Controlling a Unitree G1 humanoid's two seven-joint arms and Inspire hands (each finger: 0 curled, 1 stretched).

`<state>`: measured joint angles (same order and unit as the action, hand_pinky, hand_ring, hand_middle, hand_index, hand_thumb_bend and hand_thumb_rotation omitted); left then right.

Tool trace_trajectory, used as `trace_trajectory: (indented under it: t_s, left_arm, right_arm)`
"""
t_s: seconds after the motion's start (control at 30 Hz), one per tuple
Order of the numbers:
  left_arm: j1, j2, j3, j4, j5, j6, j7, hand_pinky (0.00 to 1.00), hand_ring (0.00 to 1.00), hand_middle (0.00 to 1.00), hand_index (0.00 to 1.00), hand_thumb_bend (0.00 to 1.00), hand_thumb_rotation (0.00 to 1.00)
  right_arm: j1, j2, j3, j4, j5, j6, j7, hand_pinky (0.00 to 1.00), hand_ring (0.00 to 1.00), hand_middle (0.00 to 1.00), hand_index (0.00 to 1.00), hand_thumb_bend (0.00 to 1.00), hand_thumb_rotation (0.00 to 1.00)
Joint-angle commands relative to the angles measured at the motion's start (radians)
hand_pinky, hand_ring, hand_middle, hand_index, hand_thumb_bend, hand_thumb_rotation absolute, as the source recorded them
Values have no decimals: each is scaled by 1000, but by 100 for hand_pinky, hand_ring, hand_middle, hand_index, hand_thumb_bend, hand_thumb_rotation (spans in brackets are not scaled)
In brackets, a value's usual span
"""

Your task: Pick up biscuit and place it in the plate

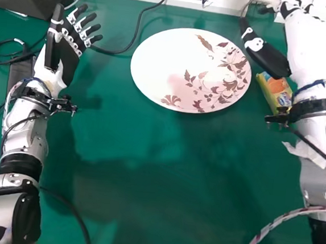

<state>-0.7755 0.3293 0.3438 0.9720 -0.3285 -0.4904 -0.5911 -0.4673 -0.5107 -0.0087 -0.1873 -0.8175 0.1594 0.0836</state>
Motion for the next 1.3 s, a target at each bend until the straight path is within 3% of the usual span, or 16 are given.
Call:
trace_trajectory:
  t_s: [0.0, 0.23, 0.33, 0.4, 0.53, 0.67, 1.27]
  left_arm:
    - [-18, 15, 16, 26, -14, -16, -13, 86, 92, 97, 100, 100, 63]
    - [-28, 21, 22, 64, -9, -38, -33, 85, 92, 98, 100, 100, 64]
    - [-33, 25, 27, 84, -11, -45, -59, 86, 94, 98, 100, 100, 66]
    - [-37, 24, 33, 92, -16, -46, -79, 85, 94, 99, 100, 100, 68]
    - [-45, 24, 45, 111, -30, -46, -121, 84, 93, 98, 100, 100, 69]
    - [-56, 17, 65, 129, -54, -30, -144, 82, 93, 99, 100, 100, 70]
    - [-90, 19, 118, 179, -114, 36, -240, 89, 93, 100, 100, 100, 69]
  right_arm:
    - [-25, -23, 17, -20, -26, 33, 40, 58, 72, 77, 72, 81, 33]
    - [-66, -40, 42, -1, -73, 89, 89, 59, 72, 77, 73, 84, 36]
    - [-77, -43, 52, 12, -89, 106, 93, 59, 73, 80, 74, 90, 43]
    - [-84, -46, 62, 22, -103, 115, 92, 60, 77, 85, 79, 97, 48]
    - [-97, -50, 76, 42, -122, 132, 94, 69, 89, 98, 92, 100, 54]
    - [-114, -55, 92, 69, -136, 150, 101, 73, 94, 100, 97, 100, 57]
    - [-201, -69, 147, 191, -154, 216, 134, 74, 97, 100, 100, 100, 52]
